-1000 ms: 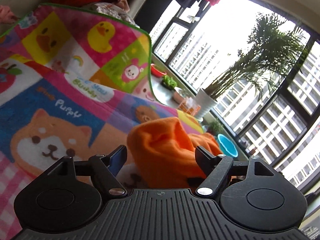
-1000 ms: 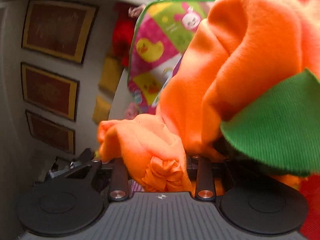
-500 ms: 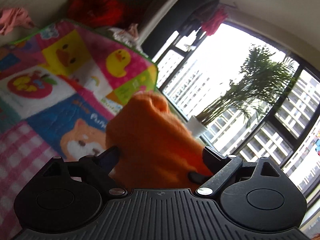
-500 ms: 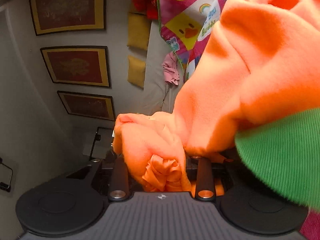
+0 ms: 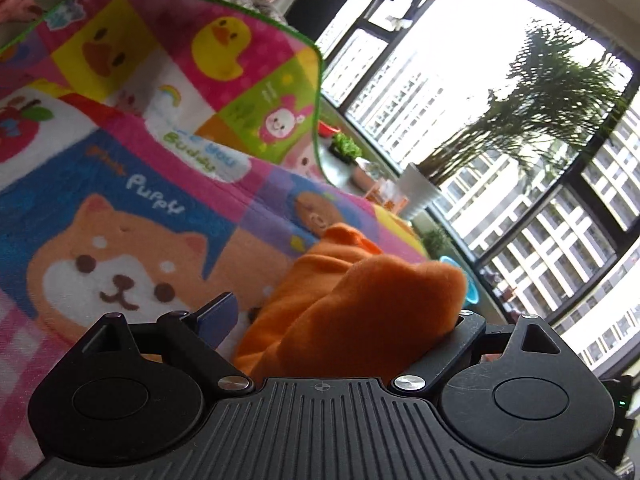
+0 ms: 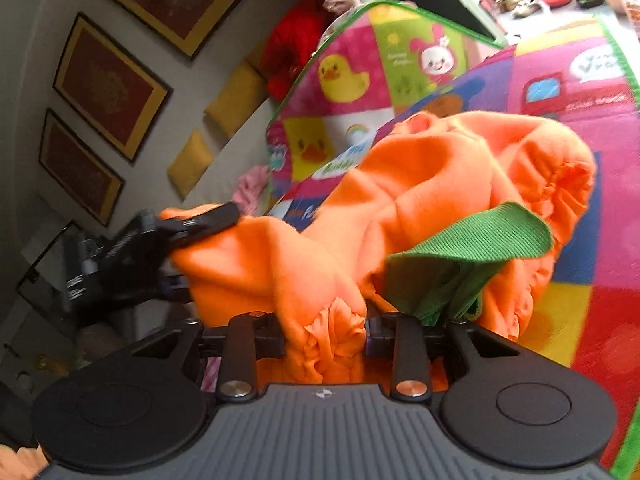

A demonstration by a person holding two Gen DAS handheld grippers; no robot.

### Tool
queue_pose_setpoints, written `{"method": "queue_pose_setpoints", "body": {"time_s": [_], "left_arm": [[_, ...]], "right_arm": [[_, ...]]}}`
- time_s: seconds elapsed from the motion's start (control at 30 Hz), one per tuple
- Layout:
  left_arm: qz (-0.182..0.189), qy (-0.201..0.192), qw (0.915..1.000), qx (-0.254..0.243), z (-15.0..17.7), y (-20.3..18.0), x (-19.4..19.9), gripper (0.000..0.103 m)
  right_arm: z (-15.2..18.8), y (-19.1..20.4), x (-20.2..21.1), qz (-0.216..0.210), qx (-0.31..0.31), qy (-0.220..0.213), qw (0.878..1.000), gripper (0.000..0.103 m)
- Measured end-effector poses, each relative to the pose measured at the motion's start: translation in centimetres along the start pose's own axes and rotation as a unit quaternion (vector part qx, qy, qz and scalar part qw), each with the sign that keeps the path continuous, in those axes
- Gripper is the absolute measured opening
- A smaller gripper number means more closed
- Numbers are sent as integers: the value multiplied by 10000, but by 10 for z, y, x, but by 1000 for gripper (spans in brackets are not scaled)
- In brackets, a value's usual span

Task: Fold clothes

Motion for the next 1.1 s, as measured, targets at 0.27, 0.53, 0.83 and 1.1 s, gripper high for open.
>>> {"method": "queue_pose_setpoints", "body": {"time_s": [0.27, 0.53, 0.83, 1.1], "left_arm": [[46, 49, 9992, -402, 15, -5, 33, 97], [-410, 238, 9989, -25, 8, 13, -19, 97], [-1076, 184, 9939, 136, -9, 54, -6, 96], [-988, 468, 9939, -111, -2, 35, -33, 96]], "right_arm": [[-7, 8, 19, 1404, 2155, -818, 9629, 31], [-12, -3, 24, 888, 1538, -298, 9837, 32], [23, 66, -12, -1278, 642, 672, 9874, 29], [10, 42, 26, 146, 1599, 53, 9870, 39]]}}
Point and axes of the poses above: each gripper's, at about its wrist camera, not at the fingertips, and x roughly against the way its jaws point, y to its left, z to its underside, the point moved 7 cm from there along -x, roughly the way its jaws point, and after that the axes turned 1 degree about z, right-handed, at the moved point
